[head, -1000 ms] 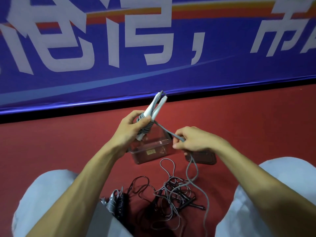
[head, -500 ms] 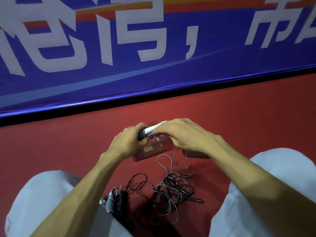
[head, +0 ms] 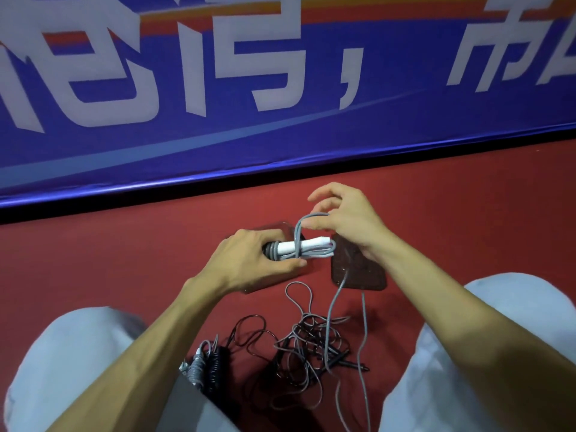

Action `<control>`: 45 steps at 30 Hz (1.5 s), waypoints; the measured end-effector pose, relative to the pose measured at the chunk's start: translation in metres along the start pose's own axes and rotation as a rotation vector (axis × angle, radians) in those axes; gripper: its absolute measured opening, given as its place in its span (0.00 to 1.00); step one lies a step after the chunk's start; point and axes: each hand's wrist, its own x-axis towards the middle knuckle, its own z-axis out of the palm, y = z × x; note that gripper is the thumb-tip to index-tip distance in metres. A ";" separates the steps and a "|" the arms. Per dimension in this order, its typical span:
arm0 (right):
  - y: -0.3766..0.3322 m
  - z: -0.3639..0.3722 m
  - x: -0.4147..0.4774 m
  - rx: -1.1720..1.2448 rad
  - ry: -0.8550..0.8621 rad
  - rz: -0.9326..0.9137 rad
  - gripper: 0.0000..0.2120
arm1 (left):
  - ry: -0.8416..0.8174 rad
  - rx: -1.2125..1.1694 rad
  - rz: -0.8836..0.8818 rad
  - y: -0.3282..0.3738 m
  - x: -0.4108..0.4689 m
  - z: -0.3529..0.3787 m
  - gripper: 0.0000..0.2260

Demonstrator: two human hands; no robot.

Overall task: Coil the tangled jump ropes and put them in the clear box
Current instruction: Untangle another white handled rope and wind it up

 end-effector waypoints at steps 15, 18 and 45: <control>-0.007 0.017 -0.003 0.249 -0.329 0.067 0.09 | 0.114 -1.184 -0.270 0.004 0.006 -0.027 0.20; -0.005 0.015 -0.002 0.130 -0.397 0.126 0.08 | 0.157 -1.150 -0.258 0.007 0.006 -0.024 0.14; 0.000 0.012 -0.015 -0.825 -0.181 -0.581 0.07 | -0.250 0.029 0.000 -0.014 0.008 0.017 0.21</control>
